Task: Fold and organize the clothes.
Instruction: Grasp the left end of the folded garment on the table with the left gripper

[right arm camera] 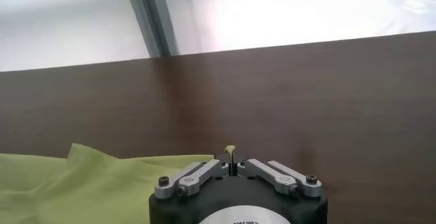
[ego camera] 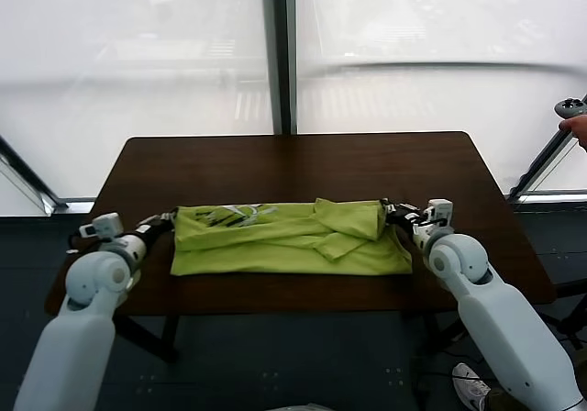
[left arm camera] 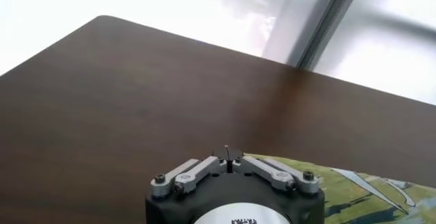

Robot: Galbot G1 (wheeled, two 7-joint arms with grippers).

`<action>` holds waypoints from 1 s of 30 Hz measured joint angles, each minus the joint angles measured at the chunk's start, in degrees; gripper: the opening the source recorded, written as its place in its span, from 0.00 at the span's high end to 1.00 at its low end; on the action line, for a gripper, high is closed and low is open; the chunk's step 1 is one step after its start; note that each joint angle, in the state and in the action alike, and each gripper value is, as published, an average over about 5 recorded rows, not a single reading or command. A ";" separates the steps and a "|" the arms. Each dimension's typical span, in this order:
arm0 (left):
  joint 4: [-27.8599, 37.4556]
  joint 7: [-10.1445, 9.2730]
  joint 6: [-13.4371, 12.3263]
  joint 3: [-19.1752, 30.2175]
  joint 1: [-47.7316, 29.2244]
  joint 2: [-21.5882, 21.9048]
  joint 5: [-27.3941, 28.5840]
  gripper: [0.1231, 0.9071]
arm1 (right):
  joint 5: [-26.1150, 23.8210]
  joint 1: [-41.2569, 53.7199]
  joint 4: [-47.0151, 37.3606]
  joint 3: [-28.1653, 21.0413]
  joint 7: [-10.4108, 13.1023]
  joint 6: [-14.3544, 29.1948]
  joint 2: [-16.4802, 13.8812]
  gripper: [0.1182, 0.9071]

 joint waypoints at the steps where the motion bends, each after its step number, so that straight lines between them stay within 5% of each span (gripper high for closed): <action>1: -0.08 -0.09 -0.14 0.00 0.00 -0.05 0.01 0.97 | 0.00 0.07 -0.10 0.00 0.08 0.14 0.02 0.96; 7: -1.17 -0.37 -1.26 0.08 0.14 -0.11 0.32 0.97 | 0.01 0.09 -0.42 0.04 0.01 0.78 0.13 0.93; 11: -2.17 -1.87 -1.52 0.21 0.38 0.39 -0.30 0.93 | -0.05 -0.24 -0.12 0.28 -1.33 1.51 -0.03 0.64; 16: -2.93 -4.40 1.73 0.28 0.20 2.81 -5.48 0.58 | -0.12 -1.10 0.98 1.19 -4.78 4.99 -0.95 0.25; 20: -3.38 -3.22 5.54 -0.31 0.78 7.30 -13.11 0.25 | -1.45 -2.39 2.48 2.08 -7.36 9.46 -2.11 0.03; 24: -2.83 -0.09 6.93 -1.01 2.16 13.48 -22.41 0.03 | -6.49 -5.73 4.82 2.89 -8.64 19.59 -4.41 0.00; 30: -2.05 2.19 6.94 -0.95 4.64 20.75 -32.65 0.00 | -16.73 -16.96 9.44 7.61 -10.10 42.66 -8.04 0.00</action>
